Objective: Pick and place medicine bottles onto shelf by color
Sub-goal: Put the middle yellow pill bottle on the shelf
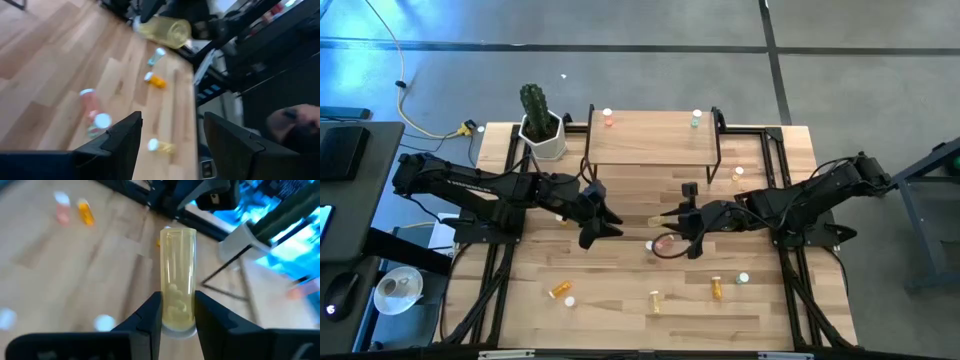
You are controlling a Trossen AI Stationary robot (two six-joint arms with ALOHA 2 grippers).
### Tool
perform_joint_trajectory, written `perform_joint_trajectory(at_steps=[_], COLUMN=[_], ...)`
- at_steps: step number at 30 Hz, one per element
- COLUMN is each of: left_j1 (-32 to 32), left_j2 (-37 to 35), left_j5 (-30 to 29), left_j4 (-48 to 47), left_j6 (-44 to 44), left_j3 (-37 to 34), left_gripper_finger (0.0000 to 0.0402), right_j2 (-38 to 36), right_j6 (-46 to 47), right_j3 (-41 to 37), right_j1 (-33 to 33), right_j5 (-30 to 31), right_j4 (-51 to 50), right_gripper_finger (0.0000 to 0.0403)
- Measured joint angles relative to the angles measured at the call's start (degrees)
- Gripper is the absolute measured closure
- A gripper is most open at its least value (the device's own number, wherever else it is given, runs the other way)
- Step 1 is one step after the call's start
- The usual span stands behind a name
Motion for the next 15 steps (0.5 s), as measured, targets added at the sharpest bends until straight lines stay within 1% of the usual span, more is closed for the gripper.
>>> perform_joint_trajectory(at_steps=[5,9,12,15], left_j1=[1.1,2.3,3.4,5.1], left_j2=[0.0,0.1,1.6,4.0], left_j5=[1.9,5.8,8.3,12.3], left_j4=[3.5,7.9,11.6,15.0], left_j6=[-5.0,-10.3,-13.8,-17.0], left_j3=[0.0,0.0,0.0,0.0], left_gripper_finger=[0.0197,0.0197,0.0197,0.0197], right_j2=[0.0,0.0,0.0,0.0], right_j6=[-10.3,-16.2,-19.8,-22.7], right_j3=[0.0,0.0,0.0,0.0], right_j1=[0.0,0.0,0.0,0.0], right_j5=[3.0,4.9,5.7,6.1], right_j4=[1.2,3.4,6.3,8.3], right_gripper_finger=[0.0320,0.0320,0.0320,0.0320])
